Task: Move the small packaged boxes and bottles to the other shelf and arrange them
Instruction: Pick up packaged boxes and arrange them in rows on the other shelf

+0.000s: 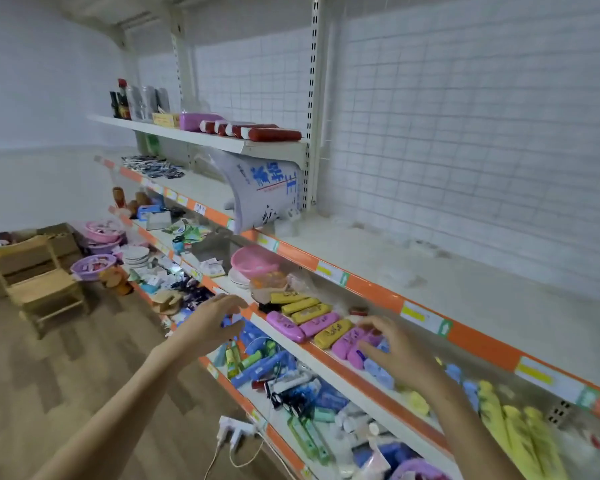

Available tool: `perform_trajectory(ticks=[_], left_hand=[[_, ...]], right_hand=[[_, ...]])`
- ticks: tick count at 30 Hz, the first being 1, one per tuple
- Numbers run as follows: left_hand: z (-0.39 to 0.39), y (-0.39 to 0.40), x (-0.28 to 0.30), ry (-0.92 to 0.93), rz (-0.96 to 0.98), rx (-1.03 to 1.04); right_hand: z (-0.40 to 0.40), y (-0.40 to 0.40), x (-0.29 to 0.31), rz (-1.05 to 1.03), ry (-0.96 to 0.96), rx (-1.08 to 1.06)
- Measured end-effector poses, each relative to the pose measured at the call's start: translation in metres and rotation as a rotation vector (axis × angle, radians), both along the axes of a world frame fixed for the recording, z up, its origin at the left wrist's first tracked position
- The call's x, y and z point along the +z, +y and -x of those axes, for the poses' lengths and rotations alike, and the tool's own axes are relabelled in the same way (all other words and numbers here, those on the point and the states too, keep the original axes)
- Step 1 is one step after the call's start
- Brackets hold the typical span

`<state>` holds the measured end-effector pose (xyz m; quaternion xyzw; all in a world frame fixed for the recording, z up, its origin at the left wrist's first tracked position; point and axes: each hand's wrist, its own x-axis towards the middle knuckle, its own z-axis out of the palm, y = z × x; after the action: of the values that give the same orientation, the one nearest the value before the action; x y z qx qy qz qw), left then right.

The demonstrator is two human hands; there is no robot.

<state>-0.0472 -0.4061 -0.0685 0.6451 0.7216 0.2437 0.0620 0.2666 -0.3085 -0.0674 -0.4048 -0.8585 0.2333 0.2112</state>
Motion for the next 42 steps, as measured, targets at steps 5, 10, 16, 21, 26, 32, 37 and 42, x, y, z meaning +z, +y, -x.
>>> perform_trajectory(ticks=[5,10,16,21,26,32,37,42], left_hand=[[0.043,0.072,0.012,0.01,-0.075,-0.02],[0.074,0.161,0.015,0.068,-0.09,-0.047],[0.105,0.286,0.02,0.06,0.033,-0.01],[0.125,0.376,0.019,0.06,0.154,0.021],[0.136,0.423,0.001,0.076,0.226,-0.013],[0.142,0.453,-0.016,0.148,0.221,-0.022],[0.15,0.465,-0.013,0.057,0.203,-0.112],[0.161,0.479,-0.022,0.037,0.22,-0.16]], right_hand=[[0.046,0.069,0.016,-0.082,0.011,-0.008],[0.101,0.162,0.035,-0.155,0.002,0.024],[0.18,0.306,0.037,-0.133,-0.076,0.084],[0.242,0.398,0.029,-0.103,-0.134,0.091],[0.298,0.452,0.01,-0.146,-0.237,0.129],[0.341,0.486,-0.012,0.021,-0.16,0.142],[0.35,0.506,-0.016,0.184,-0.095,0.215],[0.347,0.516,-0.013,0.063,-0.104,0.149]])
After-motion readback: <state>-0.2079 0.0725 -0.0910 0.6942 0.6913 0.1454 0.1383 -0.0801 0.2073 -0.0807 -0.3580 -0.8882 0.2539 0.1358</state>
